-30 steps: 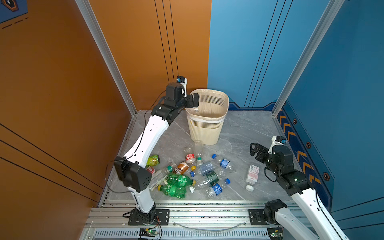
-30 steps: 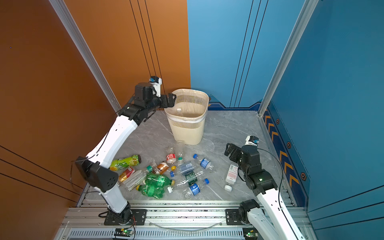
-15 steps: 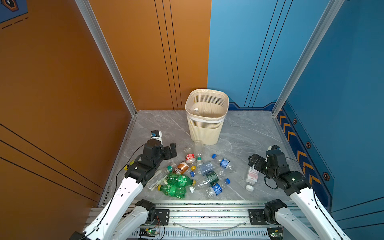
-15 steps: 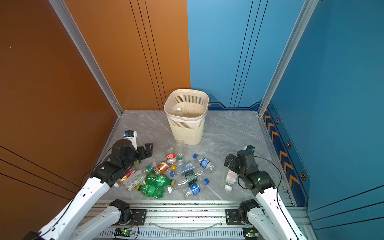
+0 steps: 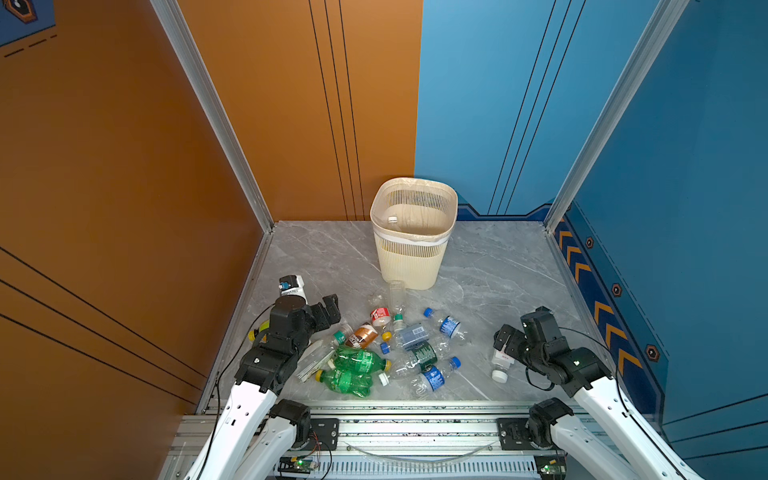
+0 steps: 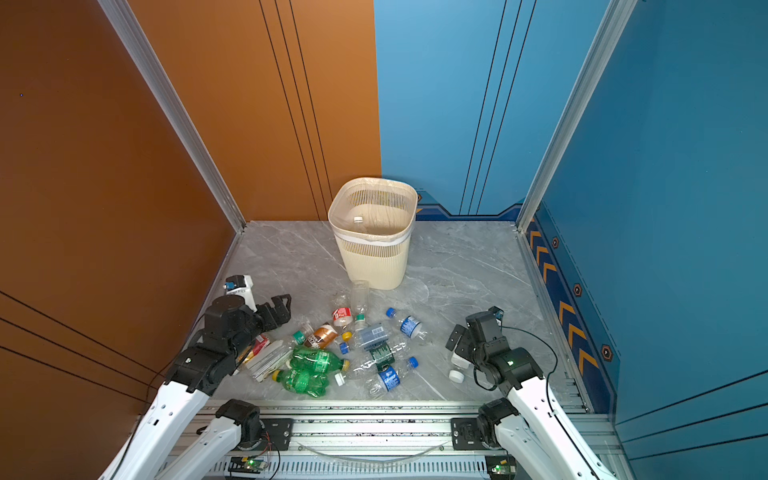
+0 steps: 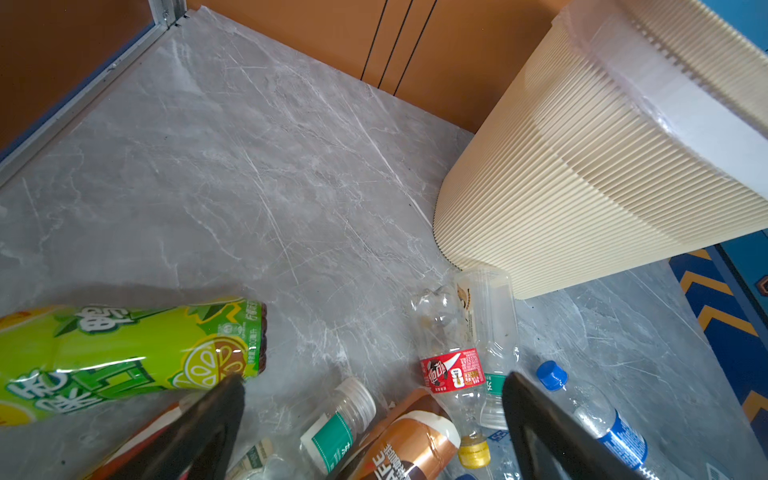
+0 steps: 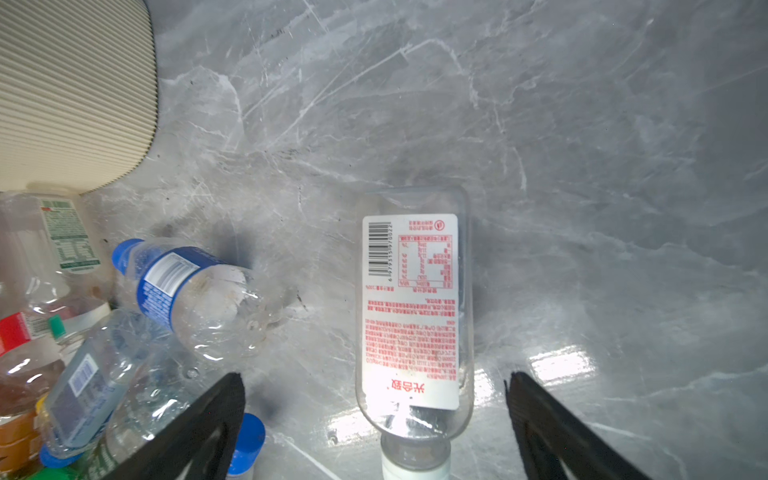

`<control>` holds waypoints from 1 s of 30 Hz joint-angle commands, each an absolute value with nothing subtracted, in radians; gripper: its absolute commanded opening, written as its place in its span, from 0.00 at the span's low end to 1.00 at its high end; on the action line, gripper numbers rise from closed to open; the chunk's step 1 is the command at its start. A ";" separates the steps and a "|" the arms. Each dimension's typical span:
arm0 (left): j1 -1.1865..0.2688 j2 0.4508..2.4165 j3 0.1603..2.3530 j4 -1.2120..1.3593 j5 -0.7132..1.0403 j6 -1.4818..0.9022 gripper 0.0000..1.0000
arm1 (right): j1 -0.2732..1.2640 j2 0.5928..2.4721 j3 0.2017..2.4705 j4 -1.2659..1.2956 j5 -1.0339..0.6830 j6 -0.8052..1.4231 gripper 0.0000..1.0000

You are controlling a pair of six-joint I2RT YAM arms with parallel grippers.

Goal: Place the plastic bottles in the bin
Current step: 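Lower the left gripper to the pile while the right gripper grasps the flat bottle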

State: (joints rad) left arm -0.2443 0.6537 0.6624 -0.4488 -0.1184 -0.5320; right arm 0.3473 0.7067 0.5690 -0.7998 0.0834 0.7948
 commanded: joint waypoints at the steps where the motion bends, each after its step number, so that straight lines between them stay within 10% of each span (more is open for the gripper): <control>1: -0.229 0.625 0.648 -0.493 -0.074 -0.573 0.98 | 0.356 0.741 0.532 -0.772 0.128 0.814 1.00; 17: -0.194 0.634 0.615 -0.477 -0.003 -0.616 0.98 | 0.355 0.913 0.433 -0.561 0.122 0.799 0.94; 30: -0.187 0.648 0.593 -0.484 -0.019 -0.665 0.98 | 0.349 0.991 0.436 -0.480 0.104 0.759 0.65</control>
State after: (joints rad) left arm -0.1963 0.6544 0.6121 -0.4805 -0.0212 -0.6483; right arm 0.3508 0.9905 0.4290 -0.4908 0.0895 0.7811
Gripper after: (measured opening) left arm 0.976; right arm 0.660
